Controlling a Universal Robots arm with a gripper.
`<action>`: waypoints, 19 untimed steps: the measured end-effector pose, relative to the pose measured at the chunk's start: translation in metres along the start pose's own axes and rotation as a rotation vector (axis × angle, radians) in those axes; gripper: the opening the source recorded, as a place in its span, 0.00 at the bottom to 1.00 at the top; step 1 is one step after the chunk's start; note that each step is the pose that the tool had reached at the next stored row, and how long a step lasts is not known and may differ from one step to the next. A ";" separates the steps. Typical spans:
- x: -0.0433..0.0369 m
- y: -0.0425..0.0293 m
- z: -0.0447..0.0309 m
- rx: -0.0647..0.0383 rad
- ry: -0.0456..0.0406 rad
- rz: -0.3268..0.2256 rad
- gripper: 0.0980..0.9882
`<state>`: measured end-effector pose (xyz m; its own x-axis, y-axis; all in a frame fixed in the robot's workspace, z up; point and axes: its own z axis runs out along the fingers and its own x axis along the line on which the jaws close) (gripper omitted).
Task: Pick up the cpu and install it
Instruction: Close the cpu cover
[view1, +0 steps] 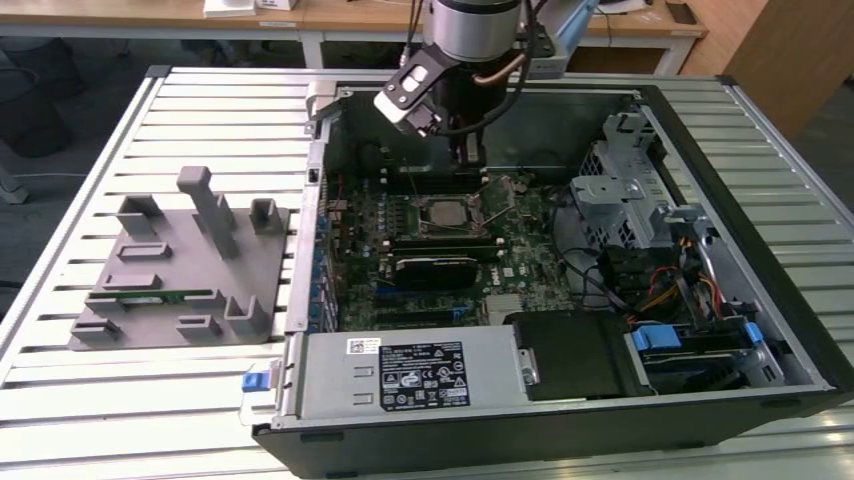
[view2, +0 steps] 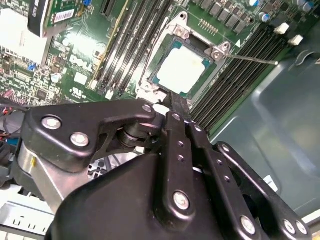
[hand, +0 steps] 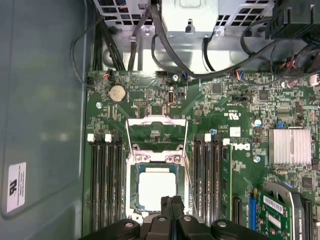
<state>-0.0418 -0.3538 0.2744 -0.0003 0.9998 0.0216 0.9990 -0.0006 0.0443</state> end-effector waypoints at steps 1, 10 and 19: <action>0.0000 0.0008 0.0001 0.000 0.0001 0.000 0.01; 0.0000 0.0076 0.0004 0.000 0.0005 0.000 0.01; 0.0000 0.0224 0.0014 0.012 0.0009 0.000 0.01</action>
<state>-0.0193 -0.3538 0.2740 -0.0004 0.9997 0.0225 0.9995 -0.0003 0.0321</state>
